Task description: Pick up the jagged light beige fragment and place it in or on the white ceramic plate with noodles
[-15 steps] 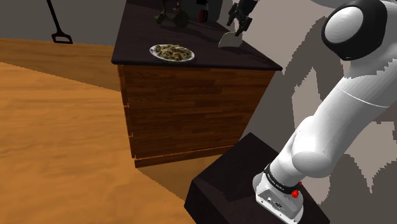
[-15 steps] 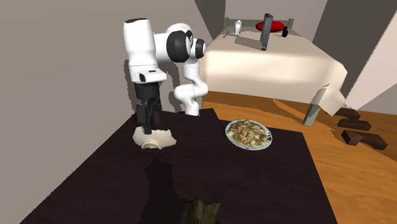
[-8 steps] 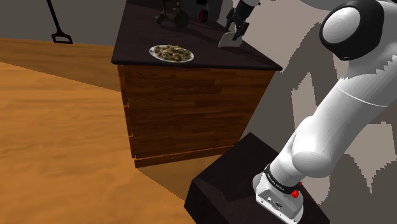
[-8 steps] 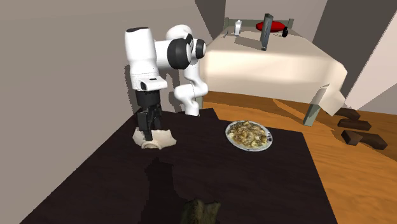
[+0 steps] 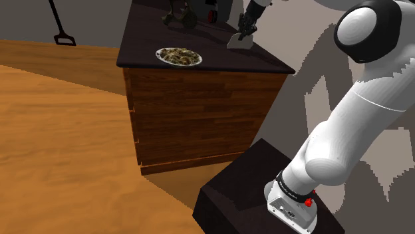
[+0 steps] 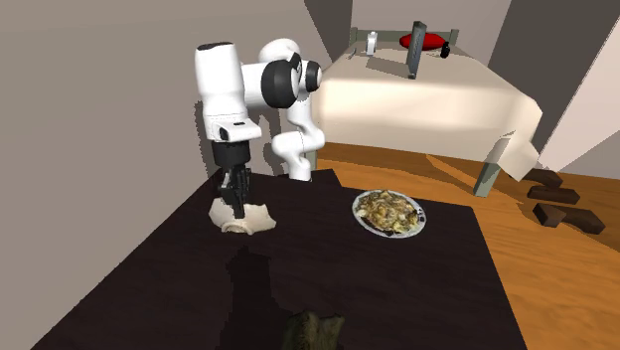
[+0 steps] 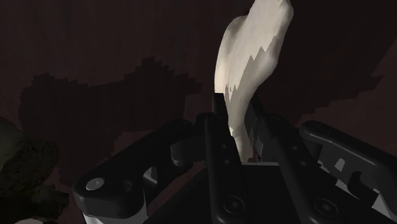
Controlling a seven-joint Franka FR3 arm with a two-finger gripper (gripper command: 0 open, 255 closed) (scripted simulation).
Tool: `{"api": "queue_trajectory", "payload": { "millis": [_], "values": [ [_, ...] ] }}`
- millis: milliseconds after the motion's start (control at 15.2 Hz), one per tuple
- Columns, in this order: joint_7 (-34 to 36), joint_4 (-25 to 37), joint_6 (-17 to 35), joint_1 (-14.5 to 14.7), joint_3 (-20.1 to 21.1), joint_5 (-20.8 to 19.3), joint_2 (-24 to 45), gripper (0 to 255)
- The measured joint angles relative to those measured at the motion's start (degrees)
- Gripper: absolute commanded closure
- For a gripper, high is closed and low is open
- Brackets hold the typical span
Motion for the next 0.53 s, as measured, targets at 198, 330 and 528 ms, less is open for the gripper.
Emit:
{"api": "queue_trajectory", "payload": {
  "millis": [198, 330, 528],
  "values": [
    [0.0, 0.0, 0.0, 0.0, 0.0, 0.0, 0.0, 255],
    [0.0, 0.0, 0.0, 0.0, 0.0, 0.0, 0.0, 255],
    [0.1, 1.1, -1.0, 0.0, 0.0, 0.1, 0.2, 255]
  ]
}}
